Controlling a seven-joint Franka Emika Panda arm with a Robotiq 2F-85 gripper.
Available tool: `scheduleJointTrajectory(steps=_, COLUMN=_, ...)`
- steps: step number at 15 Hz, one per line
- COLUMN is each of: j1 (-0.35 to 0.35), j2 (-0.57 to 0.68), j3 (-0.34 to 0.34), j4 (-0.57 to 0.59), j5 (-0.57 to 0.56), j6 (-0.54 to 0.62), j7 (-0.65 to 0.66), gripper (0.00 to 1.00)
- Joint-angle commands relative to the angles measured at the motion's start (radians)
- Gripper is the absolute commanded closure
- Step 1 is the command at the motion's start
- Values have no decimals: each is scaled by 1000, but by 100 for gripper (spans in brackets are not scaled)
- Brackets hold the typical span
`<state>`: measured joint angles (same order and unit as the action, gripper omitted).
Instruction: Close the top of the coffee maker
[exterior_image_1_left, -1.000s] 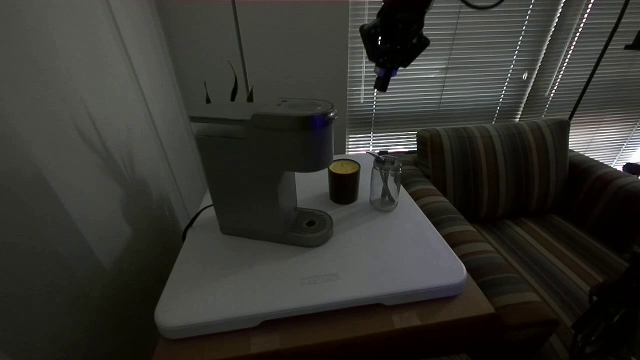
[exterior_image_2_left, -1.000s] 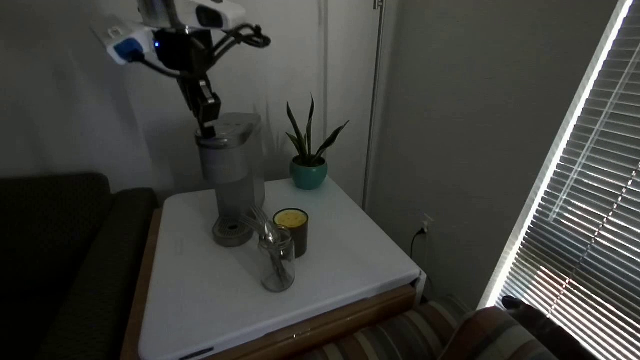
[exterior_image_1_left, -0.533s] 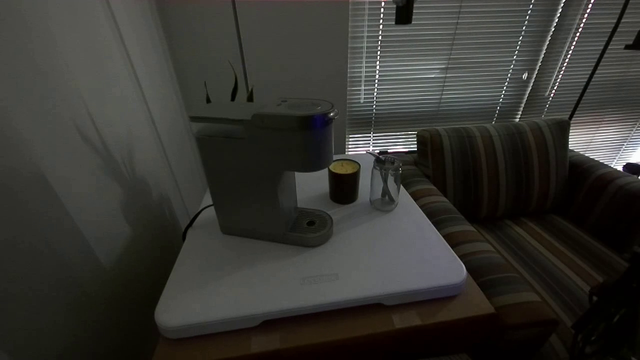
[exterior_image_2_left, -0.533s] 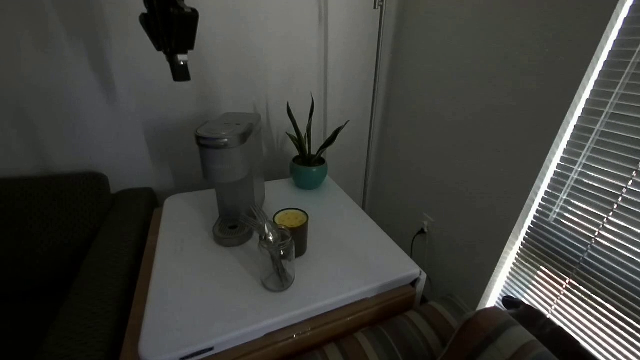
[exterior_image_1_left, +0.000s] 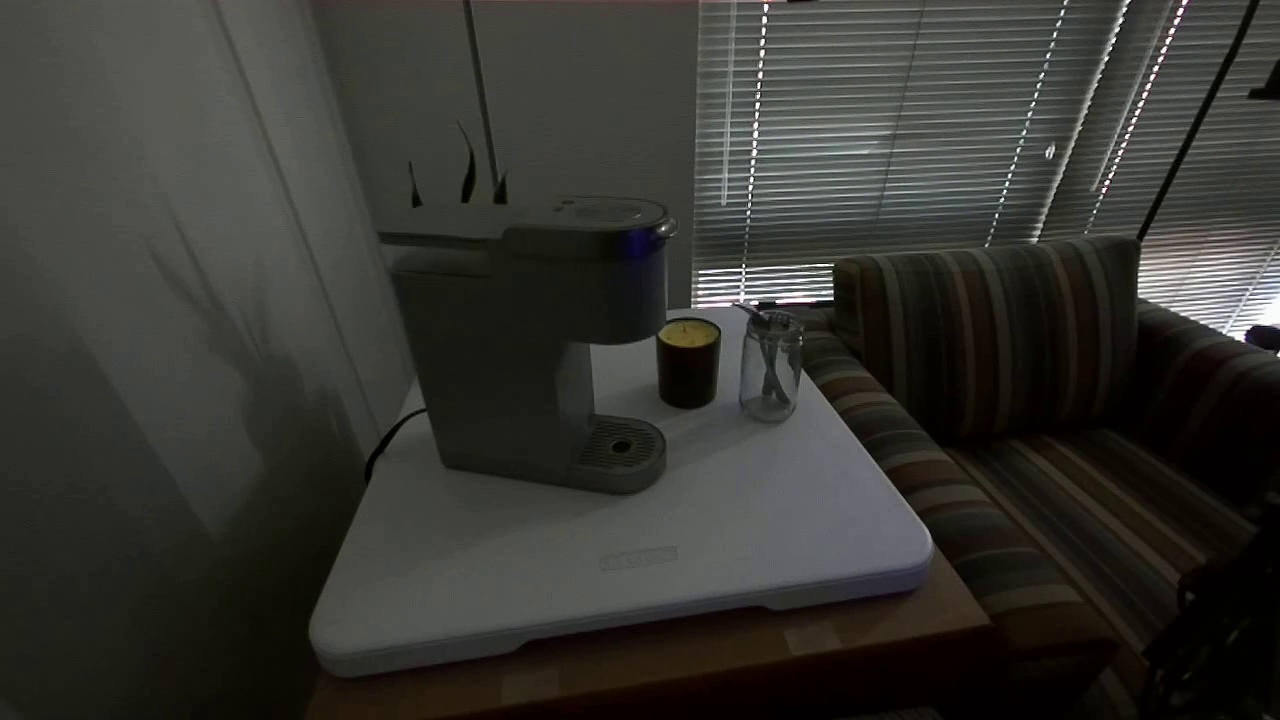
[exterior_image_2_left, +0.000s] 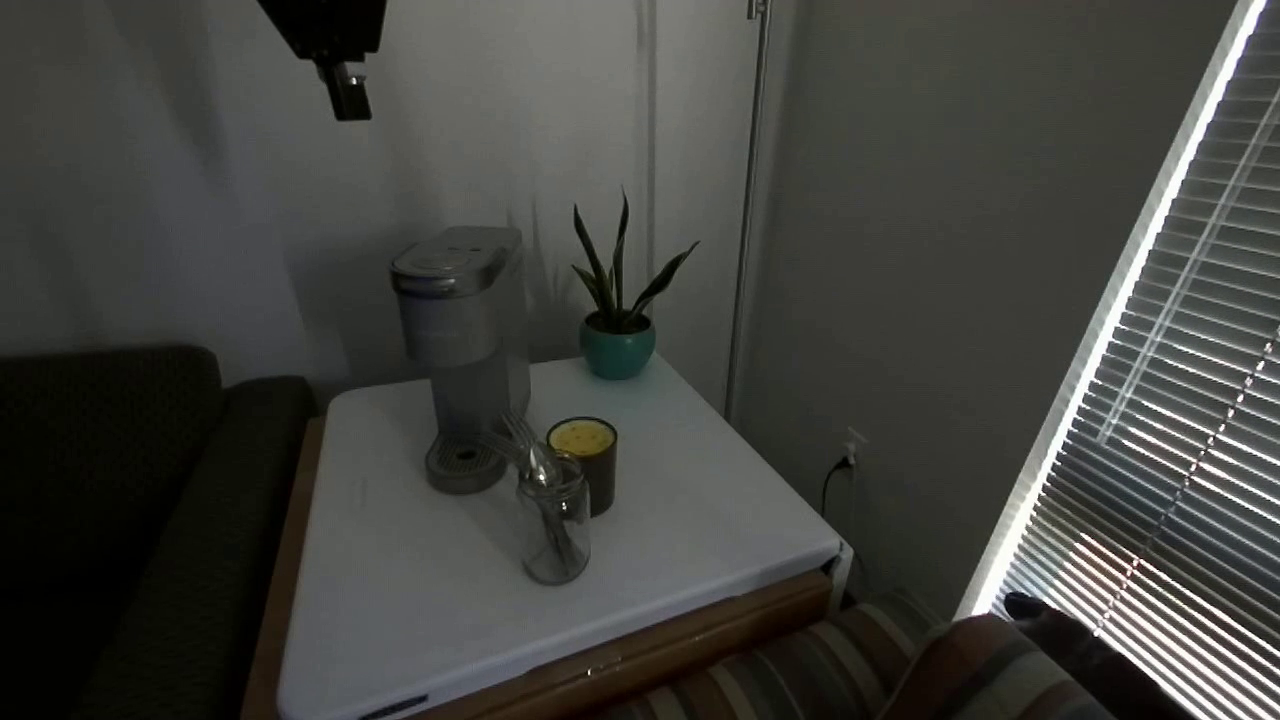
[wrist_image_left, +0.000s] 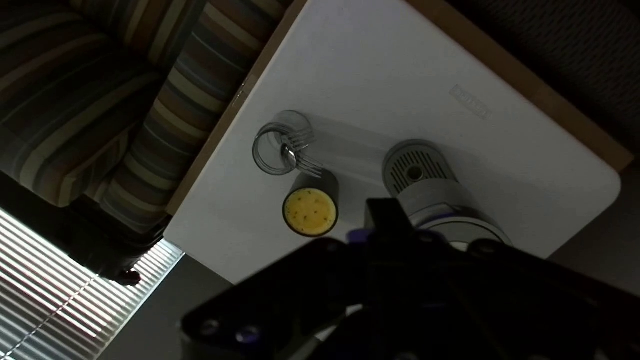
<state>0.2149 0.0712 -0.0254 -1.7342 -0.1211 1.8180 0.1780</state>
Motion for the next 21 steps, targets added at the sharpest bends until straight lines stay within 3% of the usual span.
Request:
scheduleJointTrajectory(steps=1, j1=-40, j2=2, j3=43, j4=3, j5=-6, j6=0, j7=15, gripper=74)
scheduleJointTrajectory(steps=2, j1=-42, j2=1, j3=46, j4=4, j5=-2, j6=-2, j7=12, gripper=73)
scheduleJointTrajectory(steps=4, j1=-49, j2=-1, j3=57, j4=2, j5=3, j6=2, j7=13, gripper=61)
scheduleJointTrajectory(steps=9, j1=-56, j2=-1, j3=74, j4=-5, j5=20, j6=12, j7=13, gripper=25)
scheduleJointTrajectory(steps=13, j1=-62, j2=-5, j3=82, j4=-18, j5=129, j6=38, j7=-15, gripper=1)
scheduleJointTrajectory(steps=21, j1=-74, j2=-2, j3=85, j4=-19, j5=260, j6=83, j7=-21, gripper=0)
